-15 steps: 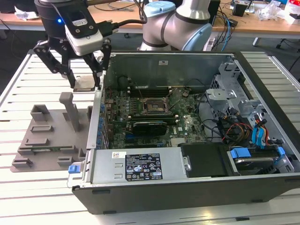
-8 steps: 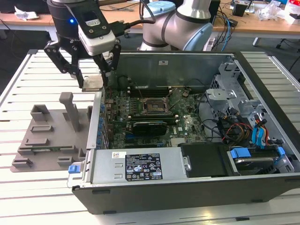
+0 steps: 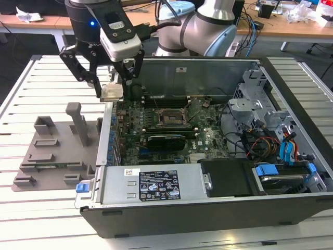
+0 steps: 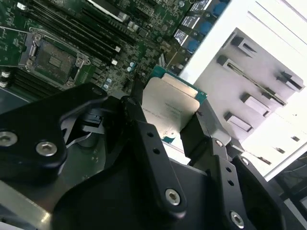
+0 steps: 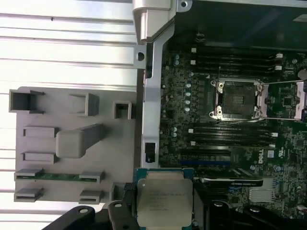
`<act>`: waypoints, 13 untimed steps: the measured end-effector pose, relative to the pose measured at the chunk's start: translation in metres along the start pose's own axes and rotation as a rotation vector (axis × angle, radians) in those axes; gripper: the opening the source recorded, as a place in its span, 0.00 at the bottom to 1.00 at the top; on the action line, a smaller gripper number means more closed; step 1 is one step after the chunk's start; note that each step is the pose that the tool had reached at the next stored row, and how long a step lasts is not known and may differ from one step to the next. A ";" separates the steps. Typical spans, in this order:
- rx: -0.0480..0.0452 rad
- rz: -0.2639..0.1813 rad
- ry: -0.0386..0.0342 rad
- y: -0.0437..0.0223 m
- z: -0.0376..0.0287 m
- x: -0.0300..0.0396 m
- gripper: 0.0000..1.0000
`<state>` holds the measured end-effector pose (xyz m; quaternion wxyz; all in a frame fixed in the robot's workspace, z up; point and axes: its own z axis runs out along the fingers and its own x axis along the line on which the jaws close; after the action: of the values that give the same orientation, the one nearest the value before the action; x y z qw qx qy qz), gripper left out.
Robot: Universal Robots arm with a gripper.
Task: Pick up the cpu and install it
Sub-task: 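Pick up the cpu and move it towards the insertion slot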
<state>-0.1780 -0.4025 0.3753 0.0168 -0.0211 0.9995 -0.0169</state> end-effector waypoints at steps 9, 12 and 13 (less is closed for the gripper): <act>0.0001 0.000 0.0000 -0.0011 0.0009 -0.0274 0.55; -0.0001 0.000 0.0000 -0.0013 0.0015 -0.0372 0.55; 0.0000 0.000 0.0000 -0.0013 0.0018 -0.0392 0.55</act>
<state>-0.1388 -0.4021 0.3748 0.0167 -0.0210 0.9995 -0.0169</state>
